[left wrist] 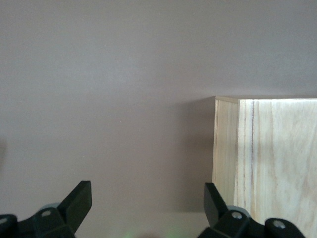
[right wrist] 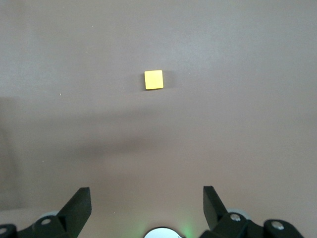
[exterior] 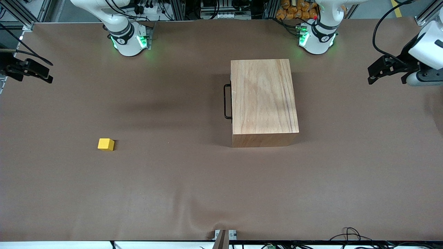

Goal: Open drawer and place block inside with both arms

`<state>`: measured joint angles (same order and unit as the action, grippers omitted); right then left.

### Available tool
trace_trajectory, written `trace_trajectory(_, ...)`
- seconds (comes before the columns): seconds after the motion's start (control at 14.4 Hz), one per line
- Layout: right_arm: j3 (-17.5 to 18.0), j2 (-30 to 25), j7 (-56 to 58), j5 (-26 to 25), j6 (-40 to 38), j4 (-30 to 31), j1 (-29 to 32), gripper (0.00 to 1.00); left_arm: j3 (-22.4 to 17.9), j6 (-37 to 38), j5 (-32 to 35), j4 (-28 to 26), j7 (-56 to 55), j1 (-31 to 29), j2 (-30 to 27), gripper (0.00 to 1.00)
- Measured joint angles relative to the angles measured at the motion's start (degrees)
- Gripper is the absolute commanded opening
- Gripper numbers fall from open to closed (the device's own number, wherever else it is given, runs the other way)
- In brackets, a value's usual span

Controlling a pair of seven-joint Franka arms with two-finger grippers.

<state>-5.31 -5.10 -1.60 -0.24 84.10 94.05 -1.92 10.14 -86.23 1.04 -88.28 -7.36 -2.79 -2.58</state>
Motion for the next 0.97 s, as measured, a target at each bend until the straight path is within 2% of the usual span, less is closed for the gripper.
trace_trajectory(0.97, 0.0, 0.0, 0.0, 0.0, 0.0, 0.1, -0.5, 1.00, 0.6, 1.2, 0.0, 1.3, 0.0, -1.3, 0.0, 1.00)
